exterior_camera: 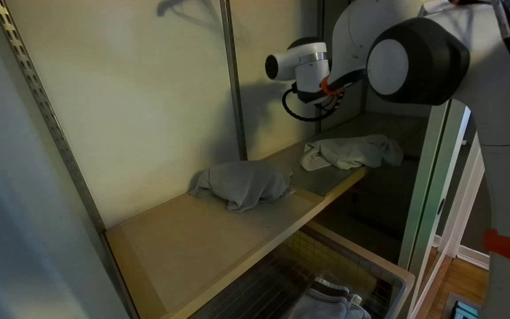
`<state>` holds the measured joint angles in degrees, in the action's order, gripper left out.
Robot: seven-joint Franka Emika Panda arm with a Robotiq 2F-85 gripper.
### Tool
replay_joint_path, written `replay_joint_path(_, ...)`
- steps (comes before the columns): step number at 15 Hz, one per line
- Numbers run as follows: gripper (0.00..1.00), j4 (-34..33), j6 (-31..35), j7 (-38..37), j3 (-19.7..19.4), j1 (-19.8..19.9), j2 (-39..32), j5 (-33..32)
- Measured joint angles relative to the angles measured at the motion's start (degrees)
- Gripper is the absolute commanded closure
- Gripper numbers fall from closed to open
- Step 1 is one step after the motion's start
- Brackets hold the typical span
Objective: Move the towel on the left to the right on the shelf
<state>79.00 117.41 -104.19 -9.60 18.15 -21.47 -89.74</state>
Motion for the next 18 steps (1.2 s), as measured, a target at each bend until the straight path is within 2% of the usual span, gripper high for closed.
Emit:
replay_joint_path(4,0.0,3.58,4.83,12.04,0.7,-0.98,5.89,8.34)
replay_joint_path(10,0.0,14.9,9.07,25.93,1.27,-4.07,16.39,21.41)
replay_joint_path(13,0.0,19.34,9.35,34.13,1.58,-5.81,22.28,31.25)
replay_joint_path(18,0.0,22.7,7.13,49.22,1.78,-8.33,30.55,50.2)
